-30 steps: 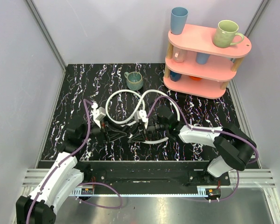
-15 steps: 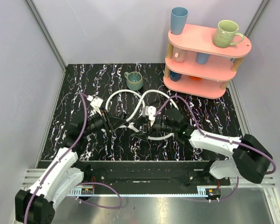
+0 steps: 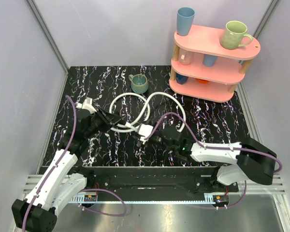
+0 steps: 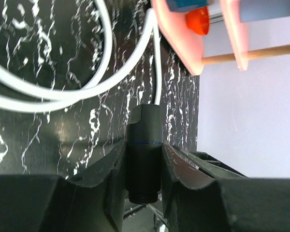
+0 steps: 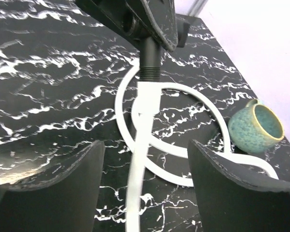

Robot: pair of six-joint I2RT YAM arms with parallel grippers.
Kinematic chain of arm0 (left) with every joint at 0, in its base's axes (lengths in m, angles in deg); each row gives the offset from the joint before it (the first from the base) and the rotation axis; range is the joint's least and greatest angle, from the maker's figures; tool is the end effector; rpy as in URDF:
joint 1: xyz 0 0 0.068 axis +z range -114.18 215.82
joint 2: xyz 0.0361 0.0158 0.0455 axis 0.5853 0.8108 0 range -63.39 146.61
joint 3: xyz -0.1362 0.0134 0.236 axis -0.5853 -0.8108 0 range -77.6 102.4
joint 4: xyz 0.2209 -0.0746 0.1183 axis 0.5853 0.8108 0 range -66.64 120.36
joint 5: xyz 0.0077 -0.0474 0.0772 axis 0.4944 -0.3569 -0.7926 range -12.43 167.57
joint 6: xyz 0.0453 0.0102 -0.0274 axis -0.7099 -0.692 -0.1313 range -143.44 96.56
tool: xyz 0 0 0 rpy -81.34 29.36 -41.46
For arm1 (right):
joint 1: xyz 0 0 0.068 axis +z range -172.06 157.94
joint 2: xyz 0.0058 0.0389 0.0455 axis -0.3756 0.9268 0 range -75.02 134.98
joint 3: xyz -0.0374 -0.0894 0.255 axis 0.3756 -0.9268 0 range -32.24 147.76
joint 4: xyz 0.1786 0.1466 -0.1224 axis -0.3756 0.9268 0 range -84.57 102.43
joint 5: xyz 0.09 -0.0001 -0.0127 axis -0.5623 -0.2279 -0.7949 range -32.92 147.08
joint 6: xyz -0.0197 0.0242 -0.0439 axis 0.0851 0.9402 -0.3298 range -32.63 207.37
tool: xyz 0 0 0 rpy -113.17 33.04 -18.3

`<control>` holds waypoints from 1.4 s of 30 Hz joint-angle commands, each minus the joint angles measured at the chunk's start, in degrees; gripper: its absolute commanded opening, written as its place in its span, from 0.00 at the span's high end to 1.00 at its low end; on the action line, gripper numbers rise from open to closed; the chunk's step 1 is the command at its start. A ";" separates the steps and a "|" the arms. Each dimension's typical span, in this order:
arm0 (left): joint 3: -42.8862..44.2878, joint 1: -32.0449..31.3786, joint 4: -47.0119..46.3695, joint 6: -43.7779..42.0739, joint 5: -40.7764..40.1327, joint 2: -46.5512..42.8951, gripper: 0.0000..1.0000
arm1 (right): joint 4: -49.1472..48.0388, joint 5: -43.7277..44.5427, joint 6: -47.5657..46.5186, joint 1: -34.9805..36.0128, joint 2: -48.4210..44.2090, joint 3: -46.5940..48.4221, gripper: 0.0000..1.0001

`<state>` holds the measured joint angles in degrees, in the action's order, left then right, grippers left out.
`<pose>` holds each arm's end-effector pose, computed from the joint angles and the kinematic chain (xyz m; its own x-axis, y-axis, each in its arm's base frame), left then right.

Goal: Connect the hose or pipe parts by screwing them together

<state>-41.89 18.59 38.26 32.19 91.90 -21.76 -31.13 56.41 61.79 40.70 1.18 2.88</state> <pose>0.1636 -0.0600 0.2847 -0.6109 -0.6478 -0.4551 0.0066 0.5706 -0.8212 0.1326 0.2583 0.2454 0.3537 -0.2564 -0.8996 -0.8223 0.3731 -0.4296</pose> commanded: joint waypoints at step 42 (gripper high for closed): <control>-13.99 -3.41 -39.85 -9.93 30.23 6.53 1.00 | -2.39 -25.16 4.49 -8.00 8.35 10.24 1.00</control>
<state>-54.48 18.76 9.88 28.52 110.04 -16.10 -30.19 46.03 62.46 34.27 13.60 10.79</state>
